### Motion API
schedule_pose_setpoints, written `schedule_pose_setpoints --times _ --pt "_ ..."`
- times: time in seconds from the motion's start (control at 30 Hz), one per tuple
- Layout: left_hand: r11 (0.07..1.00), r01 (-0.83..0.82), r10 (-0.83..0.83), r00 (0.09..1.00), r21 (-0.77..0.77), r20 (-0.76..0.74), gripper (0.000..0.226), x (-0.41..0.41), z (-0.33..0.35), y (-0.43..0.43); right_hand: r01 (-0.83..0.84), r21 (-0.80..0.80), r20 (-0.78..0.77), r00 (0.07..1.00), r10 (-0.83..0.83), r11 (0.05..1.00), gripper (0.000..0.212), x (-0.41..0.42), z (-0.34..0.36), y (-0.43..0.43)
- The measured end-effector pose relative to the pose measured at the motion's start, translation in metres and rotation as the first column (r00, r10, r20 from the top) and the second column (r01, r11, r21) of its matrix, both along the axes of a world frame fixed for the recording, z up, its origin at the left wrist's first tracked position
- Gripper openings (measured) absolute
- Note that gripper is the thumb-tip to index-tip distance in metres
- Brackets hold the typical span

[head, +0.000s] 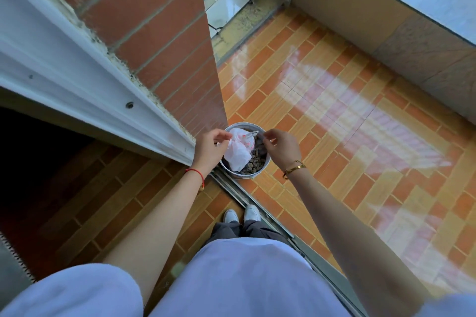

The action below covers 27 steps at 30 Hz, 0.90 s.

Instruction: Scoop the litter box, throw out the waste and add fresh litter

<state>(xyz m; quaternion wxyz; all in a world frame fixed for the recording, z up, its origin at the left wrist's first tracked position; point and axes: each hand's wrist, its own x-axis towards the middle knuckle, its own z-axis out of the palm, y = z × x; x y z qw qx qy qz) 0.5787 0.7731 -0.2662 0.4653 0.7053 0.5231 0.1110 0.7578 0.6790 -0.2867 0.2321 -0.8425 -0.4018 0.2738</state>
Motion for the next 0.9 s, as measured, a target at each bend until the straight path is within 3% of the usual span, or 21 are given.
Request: schedule_pose_setpoints --times 0.3,0.5,0.9 --pt "0.987 0.125 -0.121 0.992 0.102 -0.047 0.018 -0.011 0.032 -0.041 -0.075 0.013 0.097 0.993 0.073 0.997 0.018 -0.011 0.040 -0.042" --pt "0.926 0.303 -0.289 0.953 0.225 -0.094 0.025 -0.006 0.055 -0.071 -0.119 0.009 0.120 0.986 0.117 0.993 0.028 -0.015 0.063 -0.075" --pt "0.776 0.531 -0.515 0.845 0.340 -0.145 0.027 -0.029 0.077 -0.088 0.112 0.020 0.150 0.982 -0.113 0.994 0.034 -0.037 0.099 -0.155"
